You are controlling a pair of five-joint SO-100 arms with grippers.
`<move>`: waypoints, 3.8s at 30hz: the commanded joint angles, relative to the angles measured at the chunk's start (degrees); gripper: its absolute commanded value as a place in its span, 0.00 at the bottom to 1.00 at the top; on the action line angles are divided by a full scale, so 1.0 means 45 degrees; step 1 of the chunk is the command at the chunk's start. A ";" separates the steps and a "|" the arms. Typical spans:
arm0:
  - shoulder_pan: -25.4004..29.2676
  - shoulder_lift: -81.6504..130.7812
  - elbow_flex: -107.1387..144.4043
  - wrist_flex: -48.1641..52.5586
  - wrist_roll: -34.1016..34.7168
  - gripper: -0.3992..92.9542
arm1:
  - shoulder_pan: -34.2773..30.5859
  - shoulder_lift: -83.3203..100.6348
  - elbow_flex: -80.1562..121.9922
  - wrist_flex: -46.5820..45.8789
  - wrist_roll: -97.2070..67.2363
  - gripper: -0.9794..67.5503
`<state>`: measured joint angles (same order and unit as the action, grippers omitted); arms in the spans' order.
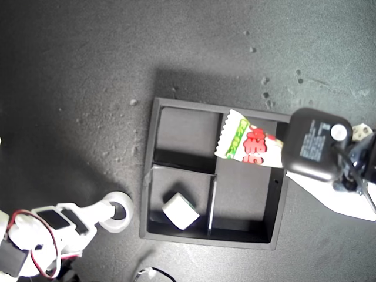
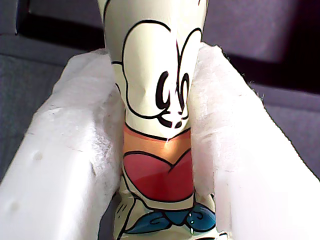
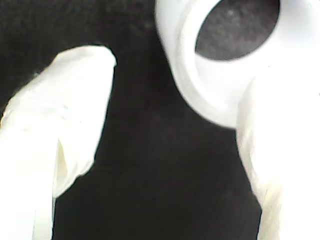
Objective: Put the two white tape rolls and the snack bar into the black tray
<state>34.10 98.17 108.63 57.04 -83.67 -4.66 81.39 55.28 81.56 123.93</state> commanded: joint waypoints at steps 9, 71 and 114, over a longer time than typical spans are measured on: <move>0.0215 -0.0410 -0.0137 -0.0801 -0.0039 0.20 | 0.0098 0.0078 -0.0605 0.0137 -1.5996 0.01; -0.6523 -0.2969 -0.8711 0.4121 0.7461 0.01 | -0.1016 -0.0176 0.3418 -0.4160 -2.0137 0.01; -0.7578 -0.6172 -1.5957 1.0645 0.6797 0.18 | -0.1641 -0.0391 0.4043 -0.5020 -2.0332 0.55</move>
<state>2.37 55.37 28.56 103.97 -50.71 -11.16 79.28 73.65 59.41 33.40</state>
